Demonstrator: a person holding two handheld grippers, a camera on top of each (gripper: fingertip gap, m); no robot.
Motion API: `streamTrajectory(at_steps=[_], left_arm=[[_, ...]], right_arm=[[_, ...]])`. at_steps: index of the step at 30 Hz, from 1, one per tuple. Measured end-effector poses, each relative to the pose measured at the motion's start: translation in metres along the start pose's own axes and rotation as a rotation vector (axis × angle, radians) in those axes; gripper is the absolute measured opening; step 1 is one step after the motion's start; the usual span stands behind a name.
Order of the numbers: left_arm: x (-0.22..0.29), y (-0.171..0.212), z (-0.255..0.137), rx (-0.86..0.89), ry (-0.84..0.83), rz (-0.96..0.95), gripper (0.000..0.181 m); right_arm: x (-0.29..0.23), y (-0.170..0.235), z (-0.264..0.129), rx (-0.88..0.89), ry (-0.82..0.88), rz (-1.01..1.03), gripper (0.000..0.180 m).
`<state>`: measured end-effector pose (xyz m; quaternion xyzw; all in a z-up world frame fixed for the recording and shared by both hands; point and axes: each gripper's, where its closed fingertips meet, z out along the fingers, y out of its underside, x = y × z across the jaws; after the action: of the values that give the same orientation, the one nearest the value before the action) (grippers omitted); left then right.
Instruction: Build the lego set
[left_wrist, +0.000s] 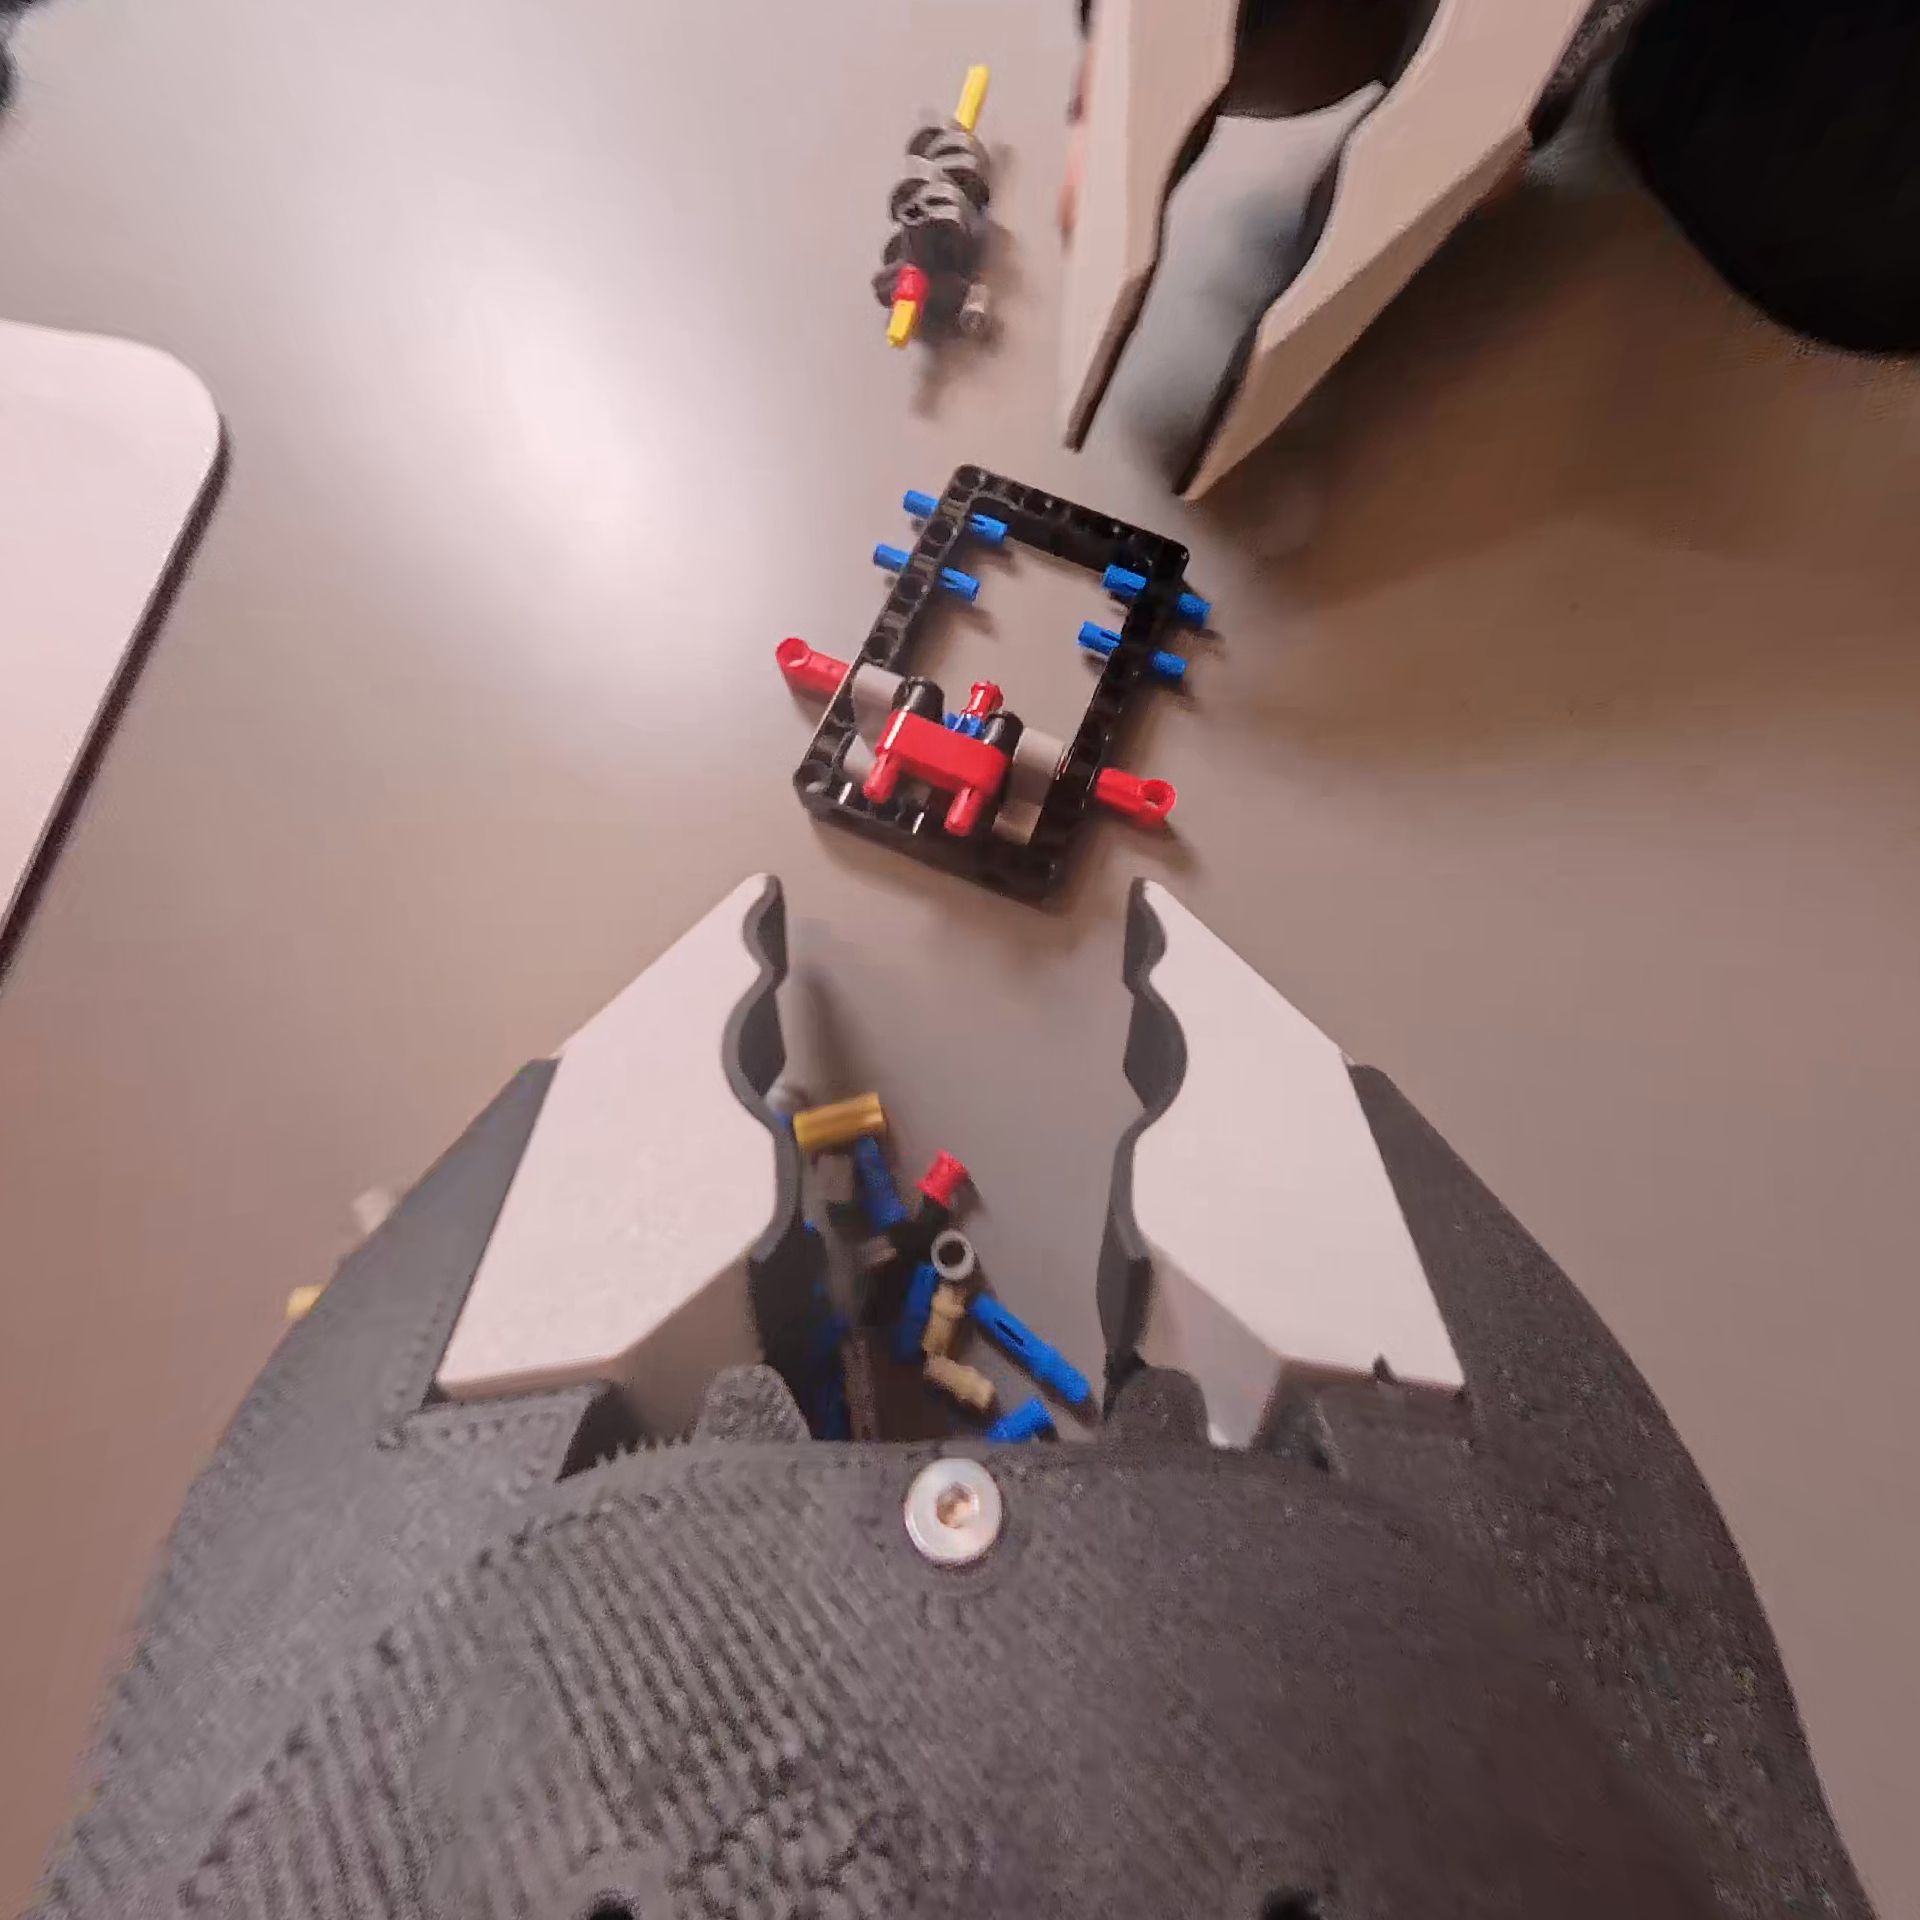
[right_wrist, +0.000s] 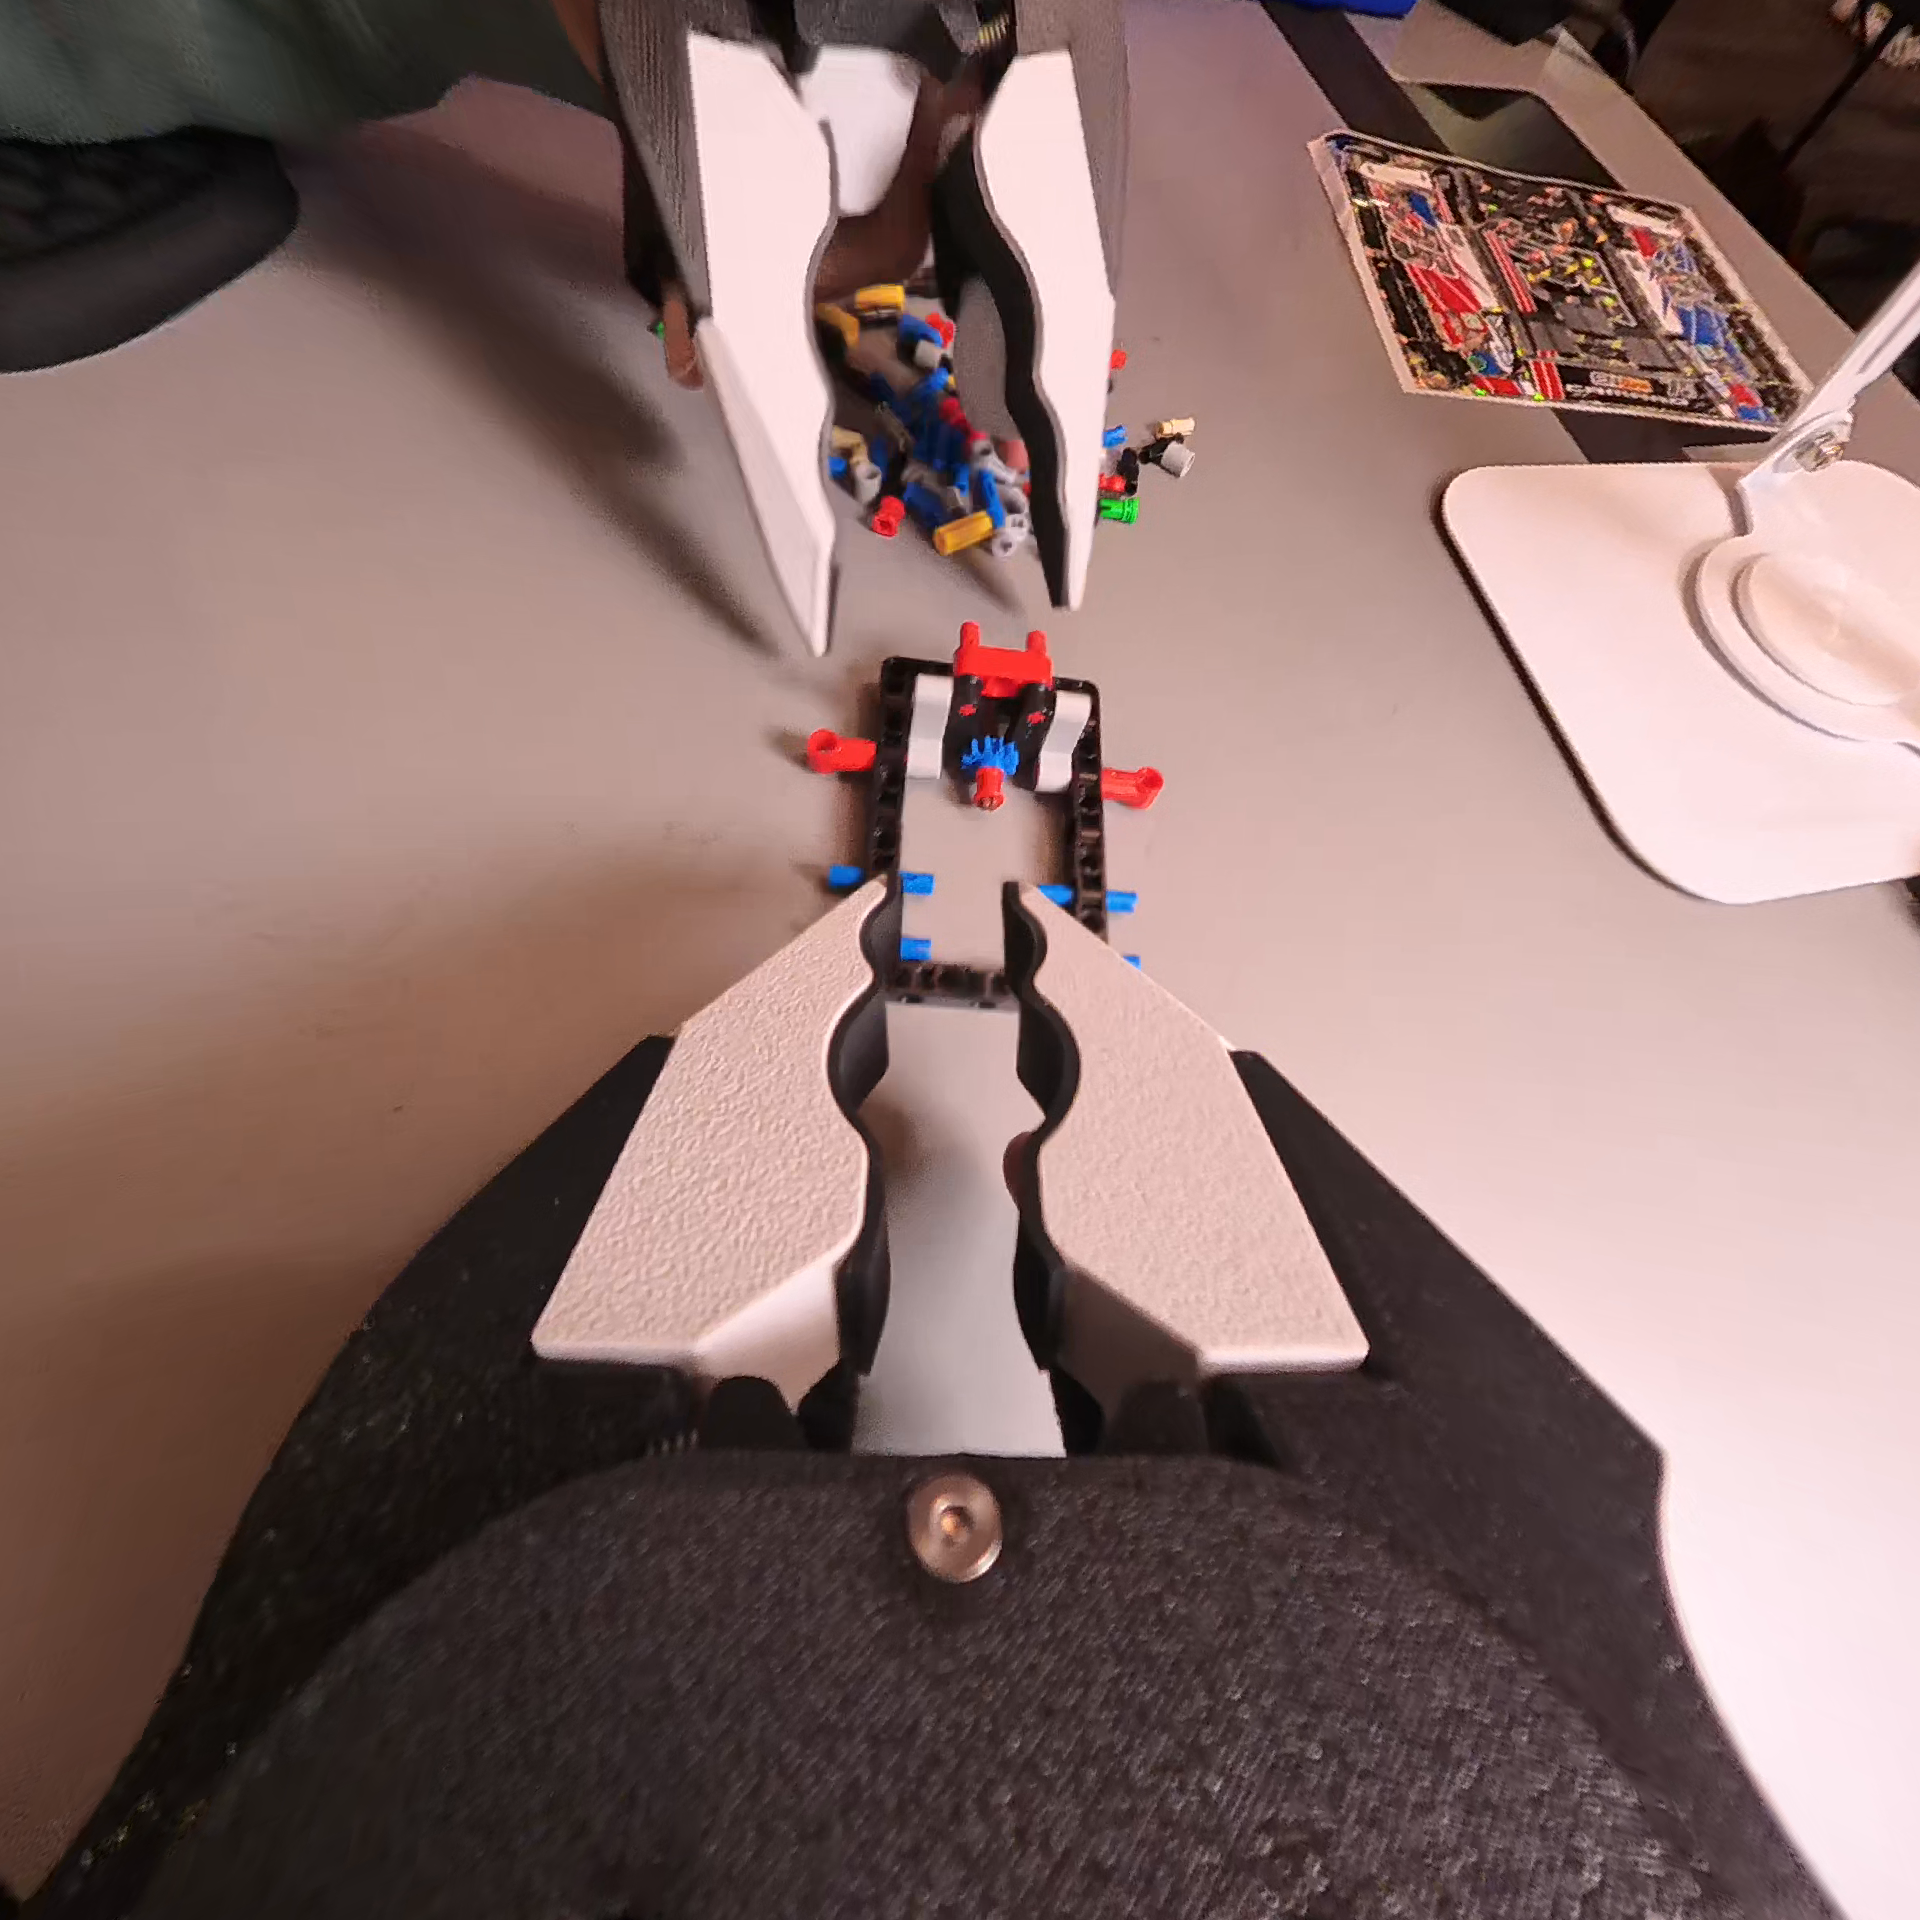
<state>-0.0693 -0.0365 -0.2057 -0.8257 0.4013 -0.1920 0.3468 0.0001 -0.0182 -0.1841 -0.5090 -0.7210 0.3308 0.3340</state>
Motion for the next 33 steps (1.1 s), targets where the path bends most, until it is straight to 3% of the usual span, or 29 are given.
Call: streamTrajectory(at_steps=[5,10,22,33], left_arm=[[-0.003,-0.007,0.02,-0.03,0.078,0.096,0.078],[0.002,-0.01,0.029,-0.038,0.108,0.126,0.061],[0.009,-0.021,0.028,0.01,-0.047,0.316,0.059],[0.017,-0.034,0.019,0.186,-0.011,0.348,0.059]], right_arm=[[0.007,-0.004,0.024,-0.05,-0.036,-0.007,0.014],[0.007,-0.001,0.041,-0.09,-0.08,-0.026,0.013],[0.001,-0.001,0.031,-0.104,-0.109,-0.098,0.007],[0.001,-0.013,0.019,-0.065,-0.105,-0.127,0.007]])
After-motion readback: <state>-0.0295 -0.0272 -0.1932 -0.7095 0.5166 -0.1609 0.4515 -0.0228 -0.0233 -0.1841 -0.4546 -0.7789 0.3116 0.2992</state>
